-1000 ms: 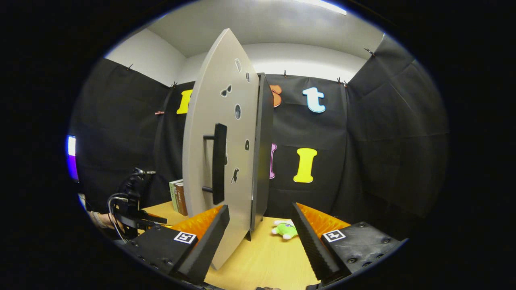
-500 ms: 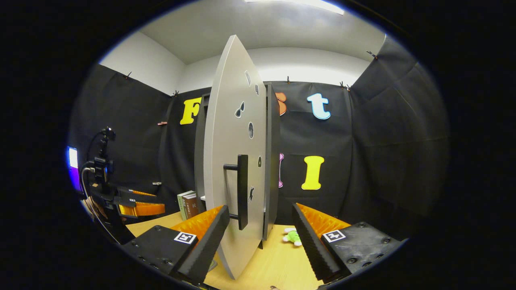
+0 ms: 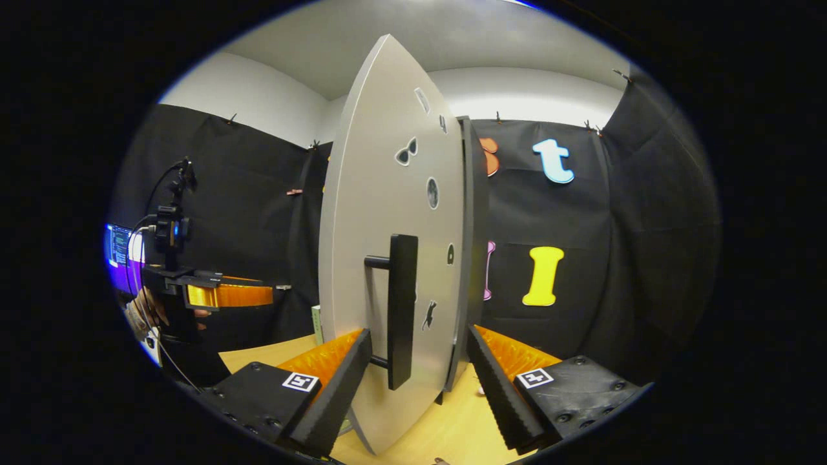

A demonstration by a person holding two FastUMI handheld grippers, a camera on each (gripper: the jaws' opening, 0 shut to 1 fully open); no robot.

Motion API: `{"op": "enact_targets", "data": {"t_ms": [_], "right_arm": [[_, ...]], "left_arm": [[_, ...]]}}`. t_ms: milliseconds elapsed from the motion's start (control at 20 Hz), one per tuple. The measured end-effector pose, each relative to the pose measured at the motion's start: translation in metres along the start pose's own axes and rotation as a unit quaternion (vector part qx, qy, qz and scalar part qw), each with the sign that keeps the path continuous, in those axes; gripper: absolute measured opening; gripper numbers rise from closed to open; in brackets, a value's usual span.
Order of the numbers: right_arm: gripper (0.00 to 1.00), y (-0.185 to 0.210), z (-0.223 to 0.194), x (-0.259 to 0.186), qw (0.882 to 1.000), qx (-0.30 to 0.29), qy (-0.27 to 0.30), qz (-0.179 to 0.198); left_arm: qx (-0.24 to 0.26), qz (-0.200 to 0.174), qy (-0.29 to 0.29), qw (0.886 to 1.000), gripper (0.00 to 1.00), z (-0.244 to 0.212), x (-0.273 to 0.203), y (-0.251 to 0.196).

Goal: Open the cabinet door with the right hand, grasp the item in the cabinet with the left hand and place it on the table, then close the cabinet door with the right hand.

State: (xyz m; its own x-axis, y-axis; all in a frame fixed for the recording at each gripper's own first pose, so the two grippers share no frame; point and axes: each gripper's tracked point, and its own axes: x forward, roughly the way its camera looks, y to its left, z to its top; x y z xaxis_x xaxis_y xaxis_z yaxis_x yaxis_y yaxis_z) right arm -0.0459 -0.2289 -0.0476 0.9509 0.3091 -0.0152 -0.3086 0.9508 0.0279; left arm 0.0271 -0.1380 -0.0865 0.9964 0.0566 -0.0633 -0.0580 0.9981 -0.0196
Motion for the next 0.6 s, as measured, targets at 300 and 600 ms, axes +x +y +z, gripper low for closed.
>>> {"op": "enact_targets", "data": {"t_ms": [300, 600], "right_arm": [[0.96, 0.008, -0.007, 0.013, 0.996, 0.084, 0.011, 0.033], [0.97, 0.031, -0.006, 0.024, 0.998, 0.059, 0.011, 0.010]], "left_arm": [[-0.018, 0.001, 0.016, 1.000, 0.94, -0.018, 0.018, -0.004], [-0.034, -0.052, 0.024, 0.998, 0.95, -0.017, 0.035, 0.009]]}}
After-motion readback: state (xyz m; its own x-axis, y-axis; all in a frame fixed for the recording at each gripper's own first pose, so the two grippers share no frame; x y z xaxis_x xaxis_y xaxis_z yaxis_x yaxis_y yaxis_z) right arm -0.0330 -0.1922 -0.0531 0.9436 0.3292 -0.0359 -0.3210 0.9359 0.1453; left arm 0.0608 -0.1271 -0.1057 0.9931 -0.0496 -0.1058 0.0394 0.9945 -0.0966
